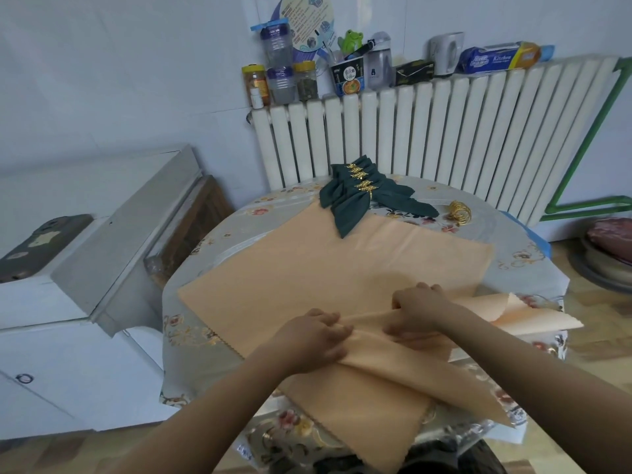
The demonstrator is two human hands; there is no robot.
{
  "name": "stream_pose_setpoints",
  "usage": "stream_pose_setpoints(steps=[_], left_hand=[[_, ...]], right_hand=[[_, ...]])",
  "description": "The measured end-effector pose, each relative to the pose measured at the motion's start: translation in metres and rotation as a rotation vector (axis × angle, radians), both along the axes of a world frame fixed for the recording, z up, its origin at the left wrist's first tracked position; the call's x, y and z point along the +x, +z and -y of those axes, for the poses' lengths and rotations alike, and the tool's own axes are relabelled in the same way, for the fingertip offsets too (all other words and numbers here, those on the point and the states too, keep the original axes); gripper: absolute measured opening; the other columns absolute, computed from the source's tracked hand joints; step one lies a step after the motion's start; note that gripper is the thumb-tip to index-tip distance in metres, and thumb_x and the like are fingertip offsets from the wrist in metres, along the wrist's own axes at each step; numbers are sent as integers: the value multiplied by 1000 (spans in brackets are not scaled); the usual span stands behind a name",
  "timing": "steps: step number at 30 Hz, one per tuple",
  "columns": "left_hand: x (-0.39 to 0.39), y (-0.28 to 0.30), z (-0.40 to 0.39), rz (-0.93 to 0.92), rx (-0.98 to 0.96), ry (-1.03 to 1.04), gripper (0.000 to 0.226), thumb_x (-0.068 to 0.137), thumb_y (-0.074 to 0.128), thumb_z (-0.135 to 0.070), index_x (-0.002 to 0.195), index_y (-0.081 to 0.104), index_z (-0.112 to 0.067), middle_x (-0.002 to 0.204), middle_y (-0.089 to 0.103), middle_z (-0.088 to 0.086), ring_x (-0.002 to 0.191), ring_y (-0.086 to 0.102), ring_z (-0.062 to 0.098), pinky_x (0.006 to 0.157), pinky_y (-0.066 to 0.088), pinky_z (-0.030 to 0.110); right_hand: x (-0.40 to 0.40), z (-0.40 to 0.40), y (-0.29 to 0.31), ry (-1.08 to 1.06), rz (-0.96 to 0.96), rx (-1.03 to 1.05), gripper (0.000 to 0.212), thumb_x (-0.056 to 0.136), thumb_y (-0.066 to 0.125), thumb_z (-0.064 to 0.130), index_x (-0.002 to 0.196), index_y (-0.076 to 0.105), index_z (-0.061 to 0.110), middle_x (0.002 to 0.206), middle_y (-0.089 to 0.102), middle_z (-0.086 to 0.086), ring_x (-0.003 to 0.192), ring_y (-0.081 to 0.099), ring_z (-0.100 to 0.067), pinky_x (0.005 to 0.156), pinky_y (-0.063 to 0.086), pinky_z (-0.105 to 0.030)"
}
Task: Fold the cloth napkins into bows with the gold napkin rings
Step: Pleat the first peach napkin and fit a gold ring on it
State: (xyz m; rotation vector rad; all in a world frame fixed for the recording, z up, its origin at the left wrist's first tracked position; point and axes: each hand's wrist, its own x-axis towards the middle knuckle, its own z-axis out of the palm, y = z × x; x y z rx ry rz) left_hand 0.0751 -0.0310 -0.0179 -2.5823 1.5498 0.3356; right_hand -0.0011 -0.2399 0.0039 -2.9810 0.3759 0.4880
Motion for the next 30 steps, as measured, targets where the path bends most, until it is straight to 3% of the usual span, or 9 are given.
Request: stream_pose_setpoints(steps=[4,8,12,16,19,21,25,30], left_hand=[[-1,5,2,-5,10,-5,49,97,39,-45,144,35,-31,154,28,6,137,27,25,110,29,32],[-3,9,3,-14,5,5,48,96,42,-44,143,38,-32,153,31,4,135,29,25,107,31,30],[-5,12,4,-11,4,15,48,96,43,-43,143,38,-32,152,31,4,135,28,25,107,32,32],[-6,10,1,62,-44,-8,47,94,47,-44,139,44,-31,141,38,8,127,32,26,103,29,30],[-8,10,0,105,-77,-23,46,93,47,-43,137,46,-29,125,41,7,115,35,24,95,26,30],[-8,7,1,-42,-110,-15,44,95,48,-33,138,47,-21,117,47,11,109,41,26,85,27,26],[-7,14,2,-359,-199,143,32,99,41,-24,125,58,-12,117,58,11,108,51,26,78,31,26],[-11,26,2,-527,-236,355,31,99,38,-41,115,52,-19,108,64,0,98,55,17,86,41,33]], right_hand=[[17,-3,15,-26,-126,102,43,77,69,47,99,59,11,102,61,-5,88,55,-22,74,42,-29],[26,-12,22,-69,-125,149,30,72,76,31,81,55,11,80,51,-1,84,50,-21,71,39,-26],[28,-21,19,-153,-67,245,29,73,74,19,96,59,10,95,54,-6,88,50,-21,70,39,-25],[21,-21,12,-396,65,560,27,75,73,20,97,63,8,100,60,-11,85,55,-23,63,45,-25],[12,-28,9,-524,134,792,21,80,69,18,95,65,5,87,63,-10,72,58,-20,60,48,-26],[2,-36,7,-558,182,883,5,82,63,12,83,64,7,79,65,-8,66,59,-18,61,50,-26],[-16,-40,2,-510,245,927,13,81,61,6,75,69,14,67,62,0,61,54,-10,52,44,-17],[-31,-46,6,-514,140,1189,14,86,59,11,93,71,11,90,69,-7,80,61,-19,65,46,-24]])
